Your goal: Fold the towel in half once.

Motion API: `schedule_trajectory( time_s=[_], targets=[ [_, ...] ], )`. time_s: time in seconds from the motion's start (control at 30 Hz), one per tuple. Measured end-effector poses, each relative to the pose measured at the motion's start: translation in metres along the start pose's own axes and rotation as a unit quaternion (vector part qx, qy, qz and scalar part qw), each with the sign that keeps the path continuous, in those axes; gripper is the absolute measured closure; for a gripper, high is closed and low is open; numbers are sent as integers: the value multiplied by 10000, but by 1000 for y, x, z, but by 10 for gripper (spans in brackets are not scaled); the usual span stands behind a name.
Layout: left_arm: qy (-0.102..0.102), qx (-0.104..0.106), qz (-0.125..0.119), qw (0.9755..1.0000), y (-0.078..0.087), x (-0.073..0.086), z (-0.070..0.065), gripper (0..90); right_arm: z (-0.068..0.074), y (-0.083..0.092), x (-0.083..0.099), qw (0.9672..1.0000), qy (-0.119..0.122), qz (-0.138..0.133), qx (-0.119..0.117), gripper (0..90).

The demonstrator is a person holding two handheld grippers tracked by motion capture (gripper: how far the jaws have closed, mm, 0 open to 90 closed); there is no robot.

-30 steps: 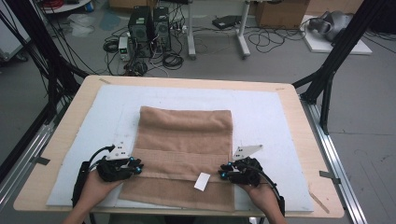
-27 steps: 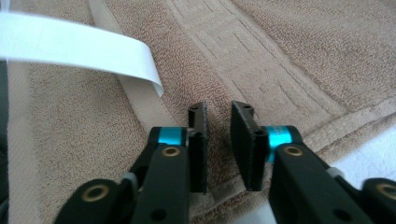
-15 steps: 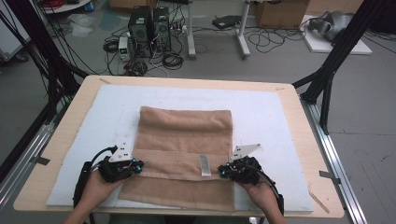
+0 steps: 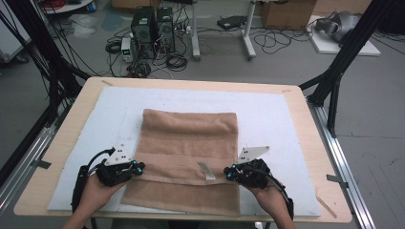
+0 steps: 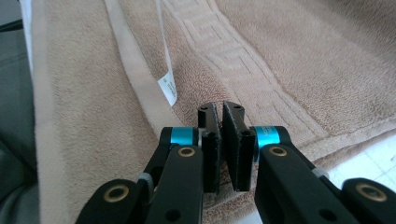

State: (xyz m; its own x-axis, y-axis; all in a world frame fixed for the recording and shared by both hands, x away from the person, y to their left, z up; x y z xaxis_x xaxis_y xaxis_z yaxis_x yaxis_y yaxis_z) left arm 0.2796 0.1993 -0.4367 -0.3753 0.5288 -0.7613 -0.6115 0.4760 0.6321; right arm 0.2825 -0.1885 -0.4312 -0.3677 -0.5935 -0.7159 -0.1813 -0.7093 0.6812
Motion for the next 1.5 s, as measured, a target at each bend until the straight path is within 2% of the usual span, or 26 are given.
schedule_trajectory(
  time_s=[0.33, 0.47, 0.7, 1.0, 1.17, 1.33, 1.5],
  targets=[
    [11, -29, -105, 9999, 13, -6, 1, 870, 7, 12, -13, 9998, 174, -80, 75, 856],
    [72, -47, -162, 9998, 16, -9, 6, 870, 7, 14, -15, 9997, 200, -102, 93, 856],
    [-21, -38, -221, 9997, 25, -16, 3, 870, 10, 20, -22, 9994, 276, -172, 122, 856],
    [-139, -17, -261, 9996, 47, -6, -11, 870, 37, 34, -20, 9986, 428, -306, 93, 856],
    [-264, 21, -192, 9995, 51, 6, -24, 870, 55, 35, -11, 9985, 456, -297, 84, 856],
    [-276, 68, -104, 9995, 48, 16, -33, 870, 64, 27, 4, 9990, 410, -175, 38, 856],
    [-314, 86, -62, 9994, 47, 23, -38, 870, 64, 22, 14, 9995, 293, -137, 9, 856]
  ],
)
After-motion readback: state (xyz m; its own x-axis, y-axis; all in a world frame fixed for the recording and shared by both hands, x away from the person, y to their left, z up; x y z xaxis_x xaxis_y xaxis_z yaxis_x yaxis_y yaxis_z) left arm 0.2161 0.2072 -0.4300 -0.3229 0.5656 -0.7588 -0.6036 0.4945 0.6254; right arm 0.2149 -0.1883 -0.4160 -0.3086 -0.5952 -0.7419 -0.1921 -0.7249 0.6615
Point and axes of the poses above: each handheld gripper's, and its own axes: y roughly backward along the jaws, x roughly out of its underside, z roughly to its left, the point moved 3 cm from there along -y, roughly forward along the jaws, and after that the axes turned 9 degrees about -x, right-handed, at the moved point
